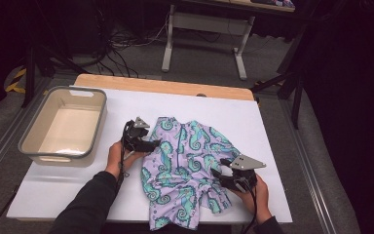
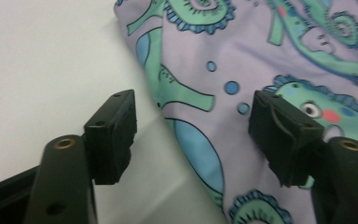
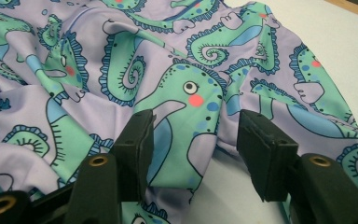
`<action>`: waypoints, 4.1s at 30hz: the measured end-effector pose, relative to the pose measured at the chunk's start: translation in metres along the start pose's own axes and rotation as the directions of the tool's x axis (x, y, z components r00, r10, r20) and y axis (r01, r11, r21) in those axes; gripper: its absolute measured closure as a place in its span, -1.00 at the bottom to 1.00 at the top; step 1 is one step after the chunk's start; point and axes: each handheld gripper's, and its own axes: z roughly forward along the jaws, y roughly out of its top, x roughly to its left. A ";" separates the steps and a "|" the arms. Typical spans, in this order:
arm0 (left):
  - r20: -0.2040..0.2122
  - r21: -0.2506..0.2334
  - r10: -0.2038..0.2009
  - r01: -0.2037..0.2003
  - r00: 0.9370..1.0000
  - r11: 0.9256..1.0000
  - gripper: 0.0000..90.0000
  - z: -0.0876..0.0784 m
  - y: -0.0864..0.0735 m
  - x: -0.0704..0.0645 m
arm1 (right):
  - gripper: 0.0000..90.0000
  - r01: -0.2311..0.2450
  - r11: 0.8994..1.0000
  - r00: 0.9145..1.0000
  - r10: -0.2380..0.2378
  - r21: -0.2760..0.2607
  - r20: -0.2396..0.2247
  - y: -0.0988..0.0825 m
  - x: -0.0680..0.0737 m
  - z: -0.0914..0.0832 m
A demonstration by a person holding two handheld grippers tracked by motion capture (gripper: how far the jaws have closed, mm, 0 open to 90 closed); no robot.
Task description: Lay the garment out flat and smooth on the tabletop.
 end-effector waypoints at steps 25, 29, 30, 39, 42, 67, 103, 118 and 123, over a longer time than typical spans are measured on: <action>0.243 -0.282 0.288 -0.216 0.926 0.935 0.93 -0.035 0.014 -0.085 | -0.07 -0.026 1.000 0.997 0.026 0.008 0.067 -0.010 -0.008 -0.010; 0.272 -0.248 0.353 -0.290 0.895 0.924 0.93 -0.034 0.001 -0.104 | -0.08 -0.024 1.000 0.997 0.023 0.009 0.073 -0.011 -0.008 -0.012; 0.272 -0.242 0.371 -0.310 0.888 0.920 0.93 -0.034 -0.003 -0.108 | -0.08 -0.024 1.000 0.997 0.023 0.013 0.075 -0.011 -0.008 -0.012; 0.234 -0.142 0.513 -0.493 0.826 0.859 0.92 -0.044 -0.041 -0.123 | -0.10 -0.019 1.000 0.997 0.019 -0.002 0.077 -0.004 -0.006 -0.016; 0.235 -0.118 0.517 -0.504 0.823 0.856 0.91 -0.046 -0.049 -0.123 | -0.11 -0.010 0.999 0.997 0.013 -0.036 0.072 0.005 0.000 -0.020; 0.252 -0.103 0.509 -0.500 0.823 0.860 0.88 -0.049 -0.067 -0.117 | 0.38 0.106 0.986 0.988 -0.090 0.126 -0.125 0.055 0.039 0.061; 0.325 -0.021 0.269 -0.278 0.906 0.960 0.63 -0.016 -0.002 -0.070 | 0.76 0.252 0.963 0.956 -0.232 0.098 -0.179 0.014 0.052 0.003; 0.027 -0.213 0.408 -0.394 0.912 0.894 0.87 -0.099 -0.034 -0.069 | 0.76 0.212 0.974 0.971 -0.200 0.082 -0.130 0.014 0.046 0.001; 0.045 -0.225 0.402 -0.383 0.914 0.896 0.85 -0.126 -0.062 -0.069 | 0.76 0.181 0.981 0.980 -0.175 0.064 -0.092 0.014 0.042 -0.002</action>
